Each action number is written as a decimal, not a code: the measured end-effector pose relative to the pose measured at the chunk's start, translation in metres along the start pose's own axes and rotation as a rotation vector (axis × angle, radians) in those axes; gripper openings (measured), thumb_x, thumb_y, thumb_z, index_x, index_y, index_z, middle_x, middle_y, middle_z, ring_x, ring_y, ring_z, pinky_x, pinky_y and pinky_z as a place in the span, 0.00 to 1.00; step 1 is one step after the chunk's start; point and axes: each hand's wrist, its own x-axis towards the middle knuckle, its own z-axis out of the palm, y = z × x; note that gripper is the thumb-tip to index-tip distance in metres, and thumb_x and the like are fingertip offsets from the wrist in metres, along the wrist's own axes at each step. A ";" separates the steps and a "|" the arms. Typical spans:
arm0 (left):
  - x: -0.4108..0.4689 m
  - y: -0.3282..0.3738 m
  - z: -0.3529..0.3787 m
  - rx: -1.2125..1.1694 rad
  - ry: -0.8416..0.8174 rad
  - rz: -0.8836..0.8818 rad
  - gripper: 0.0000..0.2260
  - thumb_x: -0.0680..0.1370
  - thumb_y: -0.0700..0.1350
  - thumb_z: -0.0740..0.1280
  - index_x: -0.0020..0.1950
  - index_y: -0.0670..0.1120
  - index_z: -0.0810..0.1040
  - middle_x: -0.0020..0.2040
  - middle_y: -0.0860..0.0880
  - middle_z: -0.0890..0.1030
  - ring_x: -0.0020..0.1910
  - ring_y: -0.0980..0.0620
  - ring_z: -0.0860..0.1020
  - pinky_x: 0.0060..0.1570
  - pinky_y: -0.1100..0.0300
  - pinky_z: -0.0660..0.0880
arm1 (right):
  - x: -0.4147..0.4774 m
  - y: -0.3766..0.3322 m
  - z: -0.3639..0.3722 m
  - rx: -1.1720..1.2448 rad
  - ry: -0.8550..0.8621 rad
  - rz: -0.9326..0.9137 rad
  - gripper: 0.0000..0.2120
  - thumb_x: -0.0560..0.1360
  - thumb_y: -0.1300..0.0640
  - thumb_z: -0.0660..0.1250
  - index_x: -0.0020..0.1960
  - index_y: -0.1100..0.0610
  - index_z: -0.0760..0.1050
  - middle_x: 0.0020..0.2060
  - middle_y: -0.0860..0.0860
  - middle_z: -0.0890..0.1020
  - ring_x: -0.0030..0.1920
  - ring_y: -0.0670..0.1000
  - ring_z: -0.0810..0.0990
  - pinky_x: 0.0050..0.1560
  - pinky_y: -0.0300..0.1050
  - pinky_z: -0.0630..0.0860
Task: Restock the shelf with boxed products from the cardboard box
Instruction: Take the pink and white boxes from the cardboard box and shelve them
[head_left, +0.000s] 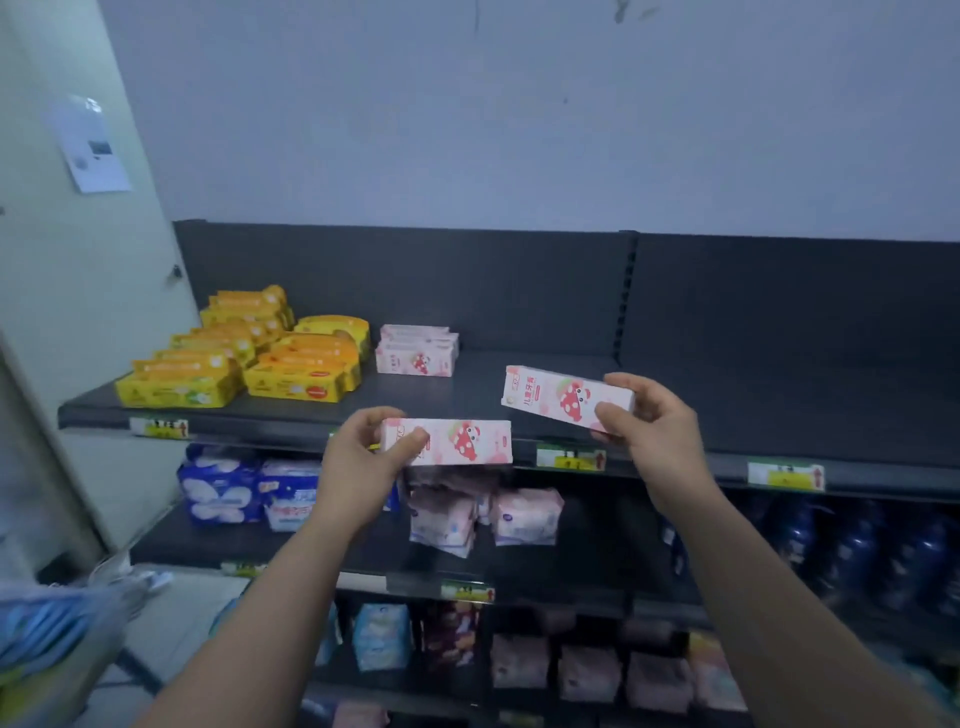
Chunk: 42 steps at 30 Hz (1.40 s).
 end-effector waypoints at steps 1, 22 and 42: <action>0.008 -0.001 -0.008 -0.019 0.026 -0.016 0.12 0.71 0.46 0.76 0.52 0.49 0.78 0.49 0.46 0.82 0.49 0.48 0.81 0.52 0.49 0.79 | 0.007 0.001 0.010 0.000 -0.006 0.000 0.12 0.75 0.66 0.69 0.52 0.50 0.80 0.50 0.52 0.83 0.47 0.50 0.84 0.49 0.47 0.82; 0.234 -0.039 0.009 0.415 -0.007 0.077 0.16 0.68 0.44 0.78 0.51 0.47 0.75 0.44 0.45 0.81 0.42 0.44 0.78 0.43 0.48 0.77 | 0.196 0.045 0.105 -0.022 -0.169 -0.053 0.12 0.75 0.67 0.68 0.52 0.53 0.79 0.52 0.55 0.83 0.50 0.51 0.84 0.46 0.43 0.82; 0.314 -0.058 -0.018 1.156 -0.288 0.256 0.21 0.69 0.62 0.71 0.60 0.57 0.77 0.53 0.56 0.79 0.59 0.50 0.74 0.59 0.52 0.59 | 0.202 0.063 0.141 -0.021 -0.296 0.202 0.16 0.73 0.70 0.68 0.59 0.63 0.73 0.47 0.58 0.84 0.43 0.54 0.83 0.48 0.49 0.80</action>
